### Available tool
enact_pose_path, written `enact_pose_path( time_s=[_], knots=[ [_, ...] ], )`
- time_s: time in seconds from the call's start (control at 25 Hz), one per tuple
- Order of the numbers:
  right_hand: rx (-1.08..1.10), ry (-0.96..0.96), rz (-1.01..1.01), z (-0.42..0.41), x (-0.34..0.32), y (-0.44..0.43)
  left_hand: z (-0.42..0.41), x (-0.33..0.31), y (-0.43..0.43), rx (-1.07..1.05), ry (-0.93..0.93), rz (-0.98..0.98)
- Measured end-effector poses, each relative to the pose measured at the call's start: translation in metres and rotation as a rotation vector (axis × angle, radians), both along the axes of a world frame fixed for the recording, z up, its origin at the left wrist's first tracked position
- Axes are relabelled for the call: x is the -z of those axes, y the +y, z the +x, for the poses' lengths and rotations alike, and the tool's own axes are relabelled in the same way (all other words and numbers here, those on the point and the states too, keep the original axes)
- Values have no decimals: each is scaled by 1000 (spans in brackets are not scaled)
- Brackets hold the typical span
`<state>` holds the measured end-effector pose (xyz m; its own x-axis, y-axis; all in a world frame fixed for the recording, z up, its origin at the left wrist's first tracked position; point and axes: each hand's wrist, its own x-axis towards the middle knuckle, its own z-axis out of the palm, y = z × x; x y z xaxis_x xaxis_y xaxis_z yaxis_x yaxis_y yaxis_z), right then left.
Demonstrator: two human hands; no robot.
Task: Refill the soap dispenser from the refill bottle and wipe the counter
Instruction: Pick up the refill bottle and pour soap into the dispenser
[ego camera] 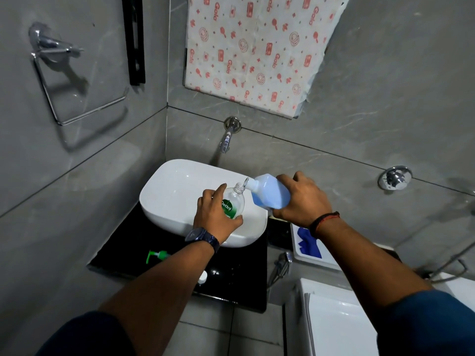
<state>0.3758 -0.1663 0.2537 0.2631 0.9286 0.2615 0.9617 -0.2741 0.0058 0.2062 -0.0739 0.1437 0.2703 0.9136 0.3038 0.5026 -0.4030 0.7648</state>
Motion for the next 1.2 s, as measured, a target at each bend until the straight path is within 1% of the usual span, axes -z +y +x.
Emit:
enact_pose_path(
  time_s=[0.52,1.2],
  knots=[
    [-45,-109,-57,-7,-6,4,-5,9,0,-18,-8,11],
    [-40,-130,-94,-6,-18,10,1,8,6,-30,-12,22]
  ],
)
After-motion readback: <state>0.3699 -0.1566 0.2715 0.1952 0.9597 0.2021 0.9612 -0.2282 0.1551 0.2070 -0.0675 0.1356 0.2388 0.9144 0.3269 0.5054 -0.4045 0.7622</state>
